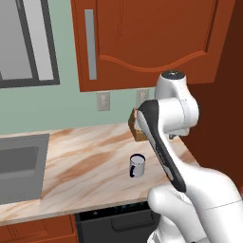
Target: Pick the mug from the counter and place it inside the microwave. Then close the microwave.
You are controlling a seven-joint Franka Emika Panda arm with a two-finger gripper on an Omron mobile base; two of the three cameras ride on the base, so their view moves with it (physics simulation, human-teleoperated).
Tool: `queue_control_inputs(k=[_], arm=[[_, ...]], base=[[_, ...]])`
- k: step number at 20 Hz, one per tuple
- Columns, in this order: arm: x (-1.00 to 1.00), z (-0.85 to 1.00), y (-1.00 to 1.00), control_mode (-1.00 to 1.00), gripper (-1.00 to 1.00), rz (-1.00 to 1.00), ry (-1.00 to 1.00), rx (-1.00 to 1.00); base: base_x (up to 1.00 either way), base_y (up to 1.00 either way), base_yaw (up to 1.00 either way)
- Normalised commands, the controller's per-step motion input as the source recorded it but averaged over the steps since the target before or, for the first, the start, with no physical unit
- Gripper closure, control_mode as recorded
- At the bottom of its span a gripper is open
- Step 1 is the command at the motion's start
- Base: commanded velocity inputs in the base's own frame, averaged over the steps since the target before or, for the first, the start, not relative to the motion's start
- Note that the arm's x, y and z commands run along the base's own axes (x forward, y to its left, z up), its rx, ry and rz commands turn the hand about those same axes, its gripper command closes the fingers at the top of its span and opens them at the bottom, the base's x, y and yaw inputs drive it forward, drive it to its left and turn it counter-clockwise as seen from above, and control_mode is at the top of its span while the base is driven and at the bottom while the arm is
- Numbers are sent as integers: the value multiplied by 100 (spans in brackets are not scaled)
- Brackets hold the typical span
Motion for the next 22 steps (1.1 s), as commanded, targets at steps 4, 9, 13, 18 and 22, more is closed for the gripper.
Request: queue_control_inputs(k=[4,9,13,18,22], arm=[[2,-16,10,-100,-100,-20,8,0],[23,-38,0,-100,-100,-20,1,0],[30,-54,0,-100,-100,-15,0,0],[28,-59,0,-100,-100,-5,-1,2],[14,-41,6,-100,-100,0,-5,3]], base=[[0,0,0],[0,0,0],[0,0,0],[0,0,0],[0,0,0]])
